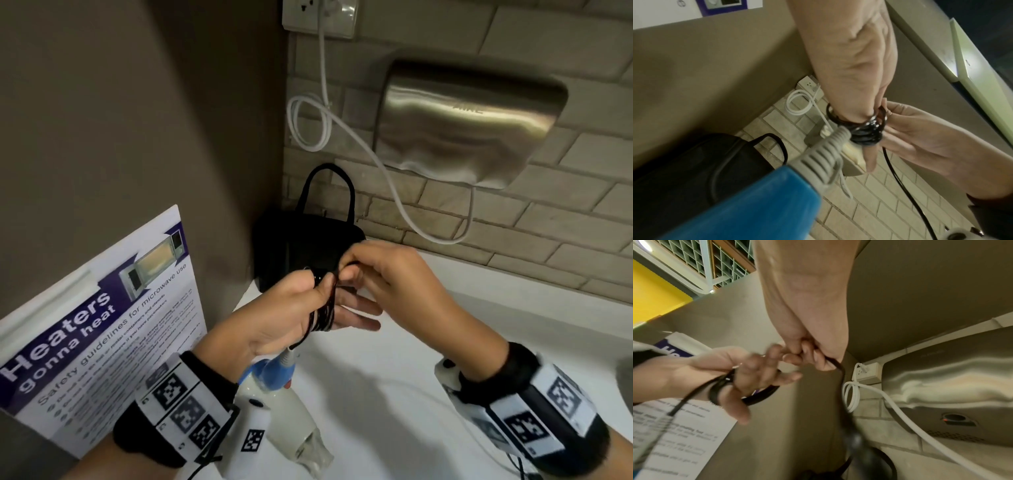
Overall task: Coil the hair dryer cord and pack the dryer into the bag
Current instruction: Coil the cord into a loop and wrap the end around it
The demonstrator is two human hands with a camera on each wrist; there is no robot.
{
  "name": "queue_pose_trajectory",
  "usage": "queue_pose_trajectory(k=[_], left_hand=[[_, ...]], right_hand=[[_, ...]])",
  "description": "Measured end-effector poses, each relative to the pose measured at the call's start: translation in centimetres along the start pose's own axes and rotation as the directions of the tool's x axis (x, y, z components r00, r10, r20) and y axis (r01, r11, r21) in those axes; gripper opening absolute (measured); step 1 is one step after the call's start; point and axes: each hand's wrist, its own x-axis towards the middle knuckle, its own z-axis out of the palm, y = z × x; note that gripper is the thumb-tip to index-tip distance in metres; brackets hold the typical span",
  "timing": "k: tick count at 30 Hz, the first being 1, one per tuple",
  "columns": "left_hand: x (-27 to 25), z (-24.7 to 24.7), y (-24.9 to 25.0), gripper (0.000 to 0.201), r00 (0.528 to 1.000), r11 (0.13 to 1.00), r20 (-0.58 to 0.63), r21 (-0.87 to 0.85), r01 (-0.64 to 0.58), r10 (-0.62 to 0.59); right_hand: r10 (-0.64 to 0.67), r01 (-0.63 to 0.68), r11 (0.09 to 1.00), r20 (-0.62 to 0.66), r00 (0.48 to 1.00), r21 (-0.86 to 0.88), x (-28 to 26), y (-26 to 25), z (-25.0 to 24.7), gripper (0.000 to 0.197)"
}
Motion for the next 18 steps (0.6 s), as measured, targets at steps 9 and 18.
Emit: queue_pose_trajectory(k=[9, 18], left_hand=[[-1.5, -0.2, 0.2, 0.049, 0.988, 0.996, 0.137, -0.048, 0.079, -0.072], [-1.2, -0.5, 0.1, 0.038, 1.000, 0.981, 0.017, -0.193, 0.008, -0.005]], right_hand=[[0.044, -0.040, 0.992, -0.036, 0.998, 0.119, 2.9, 2.6, 2.8, 0.014], [0.260, -0.389, 0.770, 0.308, 0.915, 0.507, -2.4, 2.8, 8.2, 0.046]])
